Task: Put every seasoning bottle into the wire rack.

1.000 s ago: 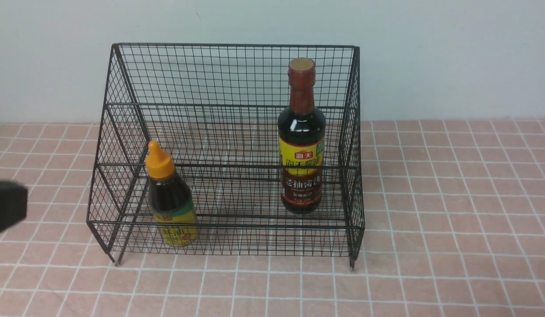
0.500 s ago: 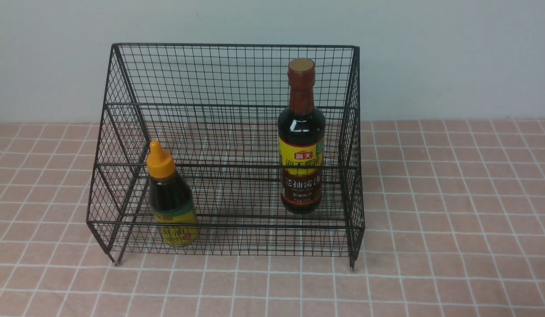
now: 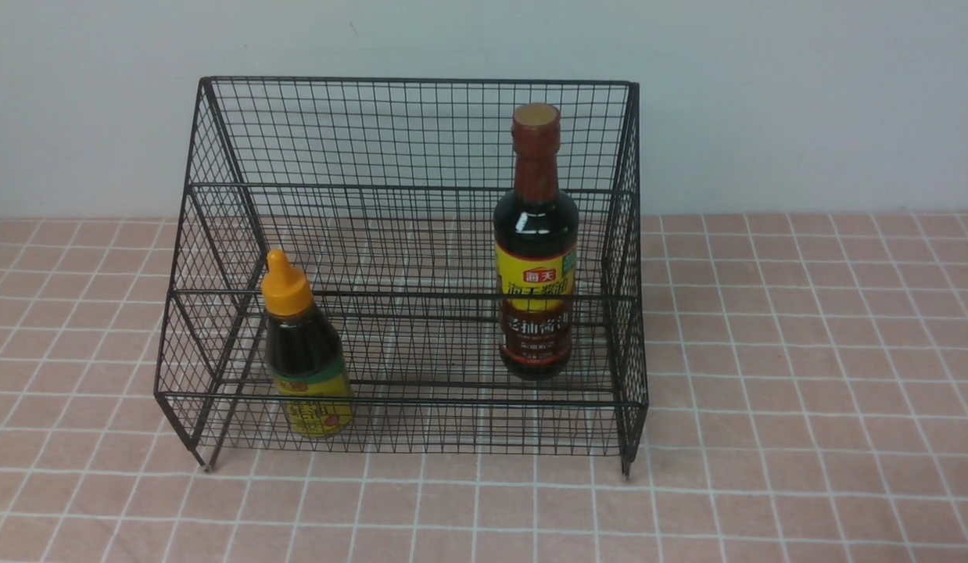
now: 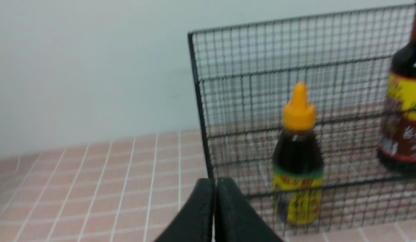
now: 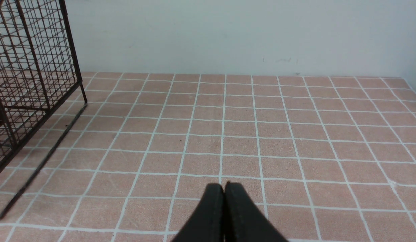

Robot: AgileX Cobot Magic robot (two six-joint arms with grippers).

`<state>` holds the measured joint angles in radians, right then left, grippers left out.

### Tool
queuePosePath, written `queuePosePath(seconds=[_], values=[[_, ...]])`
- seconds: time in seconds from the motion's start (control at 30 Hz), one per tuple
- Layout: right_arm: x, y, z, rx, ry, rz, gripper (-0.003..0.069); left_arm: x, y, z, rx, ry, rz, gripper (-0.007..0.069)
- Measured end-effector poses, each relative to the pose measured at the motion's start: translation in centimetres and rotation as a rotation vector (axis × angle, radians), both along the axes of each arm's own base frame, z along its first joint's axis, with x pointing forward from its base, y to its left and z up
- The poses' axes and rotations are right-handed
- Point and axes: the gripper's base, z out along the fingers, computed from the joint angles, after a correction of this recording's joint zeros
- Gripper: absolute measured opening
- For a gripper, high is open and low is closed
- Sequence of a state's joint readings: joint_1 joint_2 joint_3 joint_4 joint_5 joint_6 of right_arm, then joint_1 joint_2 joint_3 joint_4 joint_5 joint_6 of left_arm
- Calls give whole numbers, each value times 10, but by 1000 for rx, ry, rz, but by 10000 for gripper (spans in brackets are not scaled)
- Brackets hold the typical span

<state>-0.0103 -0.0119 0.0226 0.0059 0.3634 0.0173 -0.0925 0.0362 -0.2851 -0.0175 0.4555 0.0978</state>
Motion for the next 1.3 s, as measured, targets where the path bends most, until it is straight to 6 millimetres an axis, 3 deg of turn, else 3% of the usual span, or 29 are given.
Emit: queuePosePath(seconds=[0.1, 0.2, 0.27, 1.3], values=[[0, 0, 0, 0, 0, 0, -14, 8, 0, -53, 3, 104, 14, -7], [0, 0, 0, 0, 0, 0, -14, 11, 0, -85, 13, 199, 15, -7], [0, 0, 0, 0, 0, 0, -14, 12, 0, -95, 15, 230, 15, -7], [0, 0, 0, 0, 1, 0, -14, 13, 0, -94, -16, 198, 20, -7]])
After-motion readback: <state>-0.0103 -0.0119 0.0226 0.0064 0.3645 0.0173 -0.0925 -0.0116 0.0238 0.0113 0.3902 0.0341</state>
